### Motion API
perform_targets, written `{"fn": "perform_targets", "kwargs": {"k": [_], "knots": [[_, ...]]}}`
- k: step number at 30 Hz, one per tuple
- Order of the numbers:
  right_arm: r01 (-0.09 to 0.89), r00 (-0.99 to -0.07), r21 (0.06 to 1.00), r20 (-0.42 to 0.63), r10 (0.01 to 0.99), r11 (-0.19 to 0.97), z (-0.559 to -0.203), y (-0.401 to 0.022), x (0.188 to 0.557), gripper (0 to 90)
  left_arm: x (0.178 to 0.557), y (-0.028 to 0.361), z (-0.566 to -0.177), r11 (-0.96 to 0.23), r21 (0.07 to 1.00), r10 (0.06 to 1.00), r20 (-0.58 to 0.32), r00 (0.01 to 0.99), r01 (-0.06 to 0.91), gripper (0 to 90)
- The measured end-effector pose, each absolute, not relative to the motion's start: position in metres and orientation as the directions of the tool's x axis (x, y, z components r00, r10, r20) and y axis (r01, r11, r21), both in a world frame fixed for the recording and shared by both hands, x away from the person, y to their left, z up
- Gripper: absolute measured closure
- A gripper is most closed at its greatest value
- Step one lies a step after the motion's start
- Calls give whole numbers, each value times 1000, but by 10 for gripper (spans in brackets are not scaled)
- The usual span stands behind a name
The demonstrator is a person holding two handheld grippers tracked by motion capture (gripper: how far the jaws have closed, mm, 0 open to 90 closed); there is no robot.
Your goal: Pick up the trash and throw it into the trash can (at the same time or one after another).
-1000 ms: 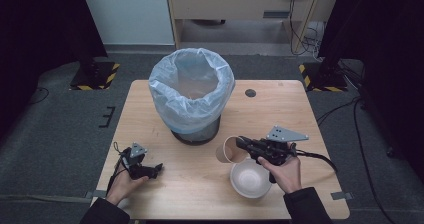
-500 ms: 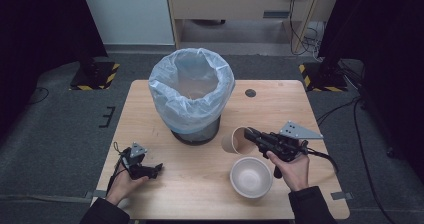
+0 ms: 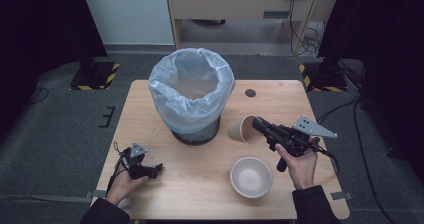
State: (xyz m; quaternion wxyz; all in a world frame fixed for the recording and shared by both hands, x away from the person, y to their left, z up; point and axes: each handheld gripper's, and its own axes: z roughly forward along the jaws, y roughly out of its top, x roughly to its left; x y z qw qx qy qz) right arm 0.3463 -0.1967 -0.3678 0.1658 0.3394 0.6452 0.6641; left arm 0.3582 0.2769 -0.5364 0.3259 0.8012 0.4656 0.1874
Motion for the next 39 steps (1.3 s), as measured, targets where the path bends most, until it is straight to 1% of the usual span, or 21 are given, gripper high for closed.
{"fn": "perform_targets", "kwargs": {"k": [13,21,29,39], "knots": [[129,-710,967,244,661,-218,-336,-204,352,834,358,277,-536,-355,696,867,-3,498,623,0],[93,-699,964,243,673,-250,-321,-200,360,835,358,277,-536,-355,696,867,-3,498,624,0],[52,-703,965,218,677,-257,-299,-189,368,835,358,277,-536,-355,696,867,-3,498,624,0],[30,-700,964,210,683,-266,-279,-177,379,835,358,277,-536,-355,697,867,-4,498,623,0]]}}
